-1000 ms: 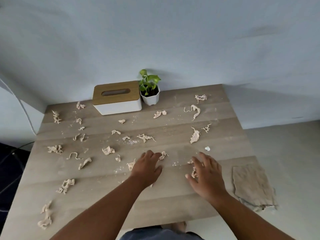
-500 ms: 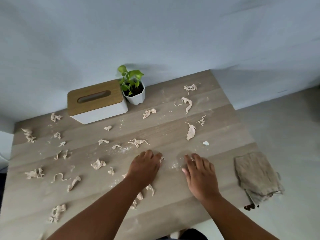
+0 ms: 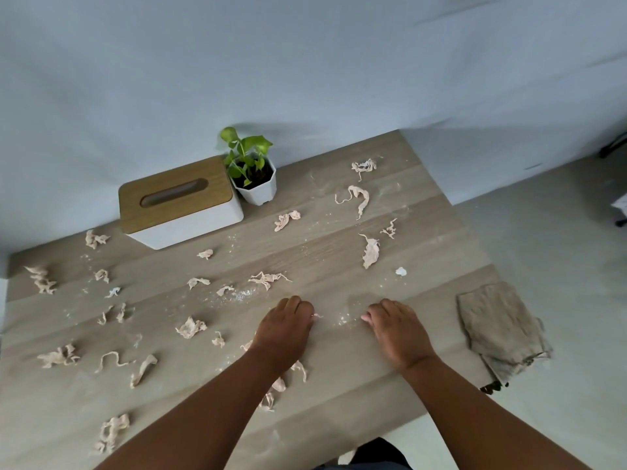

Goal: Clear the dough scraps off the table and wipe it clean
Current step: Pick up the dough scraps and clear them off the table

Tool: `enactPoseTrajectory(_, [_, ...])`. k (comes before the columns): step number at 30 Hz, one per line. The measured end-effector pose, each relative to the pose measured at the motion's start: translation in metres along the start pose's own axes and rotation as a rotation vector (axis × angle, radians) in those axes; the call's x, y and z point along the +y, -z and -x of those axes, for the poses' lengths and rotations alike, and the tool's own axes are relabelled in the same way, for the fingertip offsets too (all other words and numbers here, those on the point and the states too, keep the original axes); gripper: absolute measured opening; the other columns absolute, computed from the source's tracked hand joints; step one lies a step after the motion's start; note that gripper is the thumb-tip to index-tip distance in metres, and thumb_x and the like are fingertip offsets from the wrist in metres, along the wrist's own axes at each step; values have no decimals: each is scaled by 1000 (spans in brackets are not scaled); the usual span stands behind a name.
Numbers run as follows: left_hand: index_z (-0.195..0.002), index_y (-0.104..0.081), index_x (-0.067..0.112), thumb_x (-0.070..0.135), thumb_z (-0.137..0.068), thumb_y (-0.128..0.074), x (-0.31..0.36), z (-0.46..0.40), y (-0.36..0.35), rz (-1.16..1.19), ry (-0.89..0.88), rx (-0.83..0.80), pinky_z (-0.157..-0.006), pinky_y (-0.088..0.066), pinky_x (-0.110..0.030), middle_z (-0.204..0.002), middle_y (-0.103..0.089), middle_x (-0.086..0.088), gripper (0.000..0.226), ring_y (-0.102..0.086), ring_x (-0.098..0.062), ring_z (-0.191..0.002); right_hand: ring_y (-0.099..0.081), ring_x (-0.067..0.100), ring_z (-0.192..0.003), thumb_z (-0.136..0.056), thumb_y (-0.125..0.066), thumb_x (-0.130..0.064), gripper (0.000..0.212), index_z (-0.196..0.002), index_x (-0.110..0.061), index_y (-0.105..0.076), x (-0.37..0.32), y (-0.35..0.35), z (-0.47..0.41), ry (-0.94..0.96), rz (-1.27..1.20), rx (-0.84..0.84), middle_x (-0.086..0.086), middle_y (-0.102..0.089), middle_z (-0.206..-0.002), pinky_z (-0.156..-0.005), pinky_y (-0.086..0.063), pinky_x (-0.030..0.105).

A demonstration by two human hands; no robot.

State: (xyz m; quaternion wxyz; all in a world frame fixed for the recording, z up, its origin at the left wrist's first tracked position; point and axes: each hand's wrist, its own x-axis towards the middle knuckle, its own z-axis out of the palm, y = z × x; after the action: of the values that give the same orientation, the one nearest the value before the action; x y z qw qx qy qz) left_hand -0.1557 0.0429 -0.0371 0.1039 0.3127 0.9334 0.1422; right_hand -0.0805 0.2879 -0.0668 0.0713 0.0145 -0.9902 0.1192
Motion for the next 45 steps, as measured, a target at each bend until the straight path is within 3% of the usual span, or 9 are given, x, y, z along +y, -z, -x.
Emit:
enactPoseTrajectory(6, [-96,-66,4,29,-103,-41,4,3,16,75,-1,30,-74,-57,-46,-94,-63,-13,36,-63,-34,-86,-59,33,-44,-73,-94,-27,39,-59,-10,-61,-3,24,-8,-14,57,-113,9,-58,-55,-37,-46,32])
enactPoseTrajectory(11, [-111,-63,4,10,-102,-49,1,-1,20,168,-21,-33,-91,-51,-46,-107,-62,-13,18,-59,-33,-100,-68,36,-67,-88,-79,-36,34,-70,-8,-69,-1,36,5,-130,-14,-191,13,-69,-73,-60,-53,36])
enactPoseTrajectory(16, [-126,-60,9,6,-99,-44,2,-9,23,179,-43,-111,-103,-42,-35,-122,-56,-10,31,-52,-26,-117,-67,29,-92,-97,-59,-51,43,-90,-10,-66,1,51,10,-358,8,-384,11,-69,-94,-79,-47,34])
enactPoseTrajectory(22, [-96,-57,8,21,-100,-50,13,-14,32,202,-77,-48,-86,-45,-40,-96,-56,-10,16,-55,-29,-91,-62,27,-86,-102,-52,-53,40,-82,-18,-49,4,77,21,-455,-19,-343,5,-57,-86,-71,-38,34])
enactPoseTrajectory(30, [-83,-41,19,21,-97,-44,29,-27,36,294,-24,-99,-69,-34,-34,-78,-48,1,15,-48,-24,-73,-66,21,-77,-102,-36,-60,46,-75,-24,-47,8,94,29,-436,140,-238,-2,-58,-81,-62,-44,31])
enactPoseTrajectory(33, [-93,-52,19,22,-95,-43,31,-30,32,329,-9,-116,-74,-39,-33,-87,-58,-1,9,-53,-22,-79,-67,25,-81,-105,-36,-55,46,-83,-21,-58,10,92,24,-425,129,-254,0,-60,-87,-63,-43,33])
enactPoseTrajectory(37, [-136,-56,11,9,-97,-49,32,-30,26,355,-12,-111,-97,-39,-26,-122,-64,-8,39,-61,-25,-111,-66,26,-87,-106,-34,-56,49,-88,-18,-59,12,88,17,-437,99,-269,2,-62,-92,-73,-48,36])
enactPoseTrajectory(41, [-138,-53,8,2,-99,-48,32,-34,24,367,-5,-94,-98,-34,-19,-128,-60,-11,40,-60,-25,-114,-65,28,-84,-106,-38,-55,45,-85,-18,-52,20,84,12,-414,-7,-258,2,-57,-86,-70,-44,37])
enactPoseTrajectory(45, [-136,-54,12,2,-101,-45,36,-44,21,362,30,-96,-100,-42,-29,-121,-61,-11,38,-61,-25,-107,-67,24,-88,-105,-30,-60,50,-95,-18,-55,28,81,3,-425,68,-268,0,-63,-95,-71,-49,36])
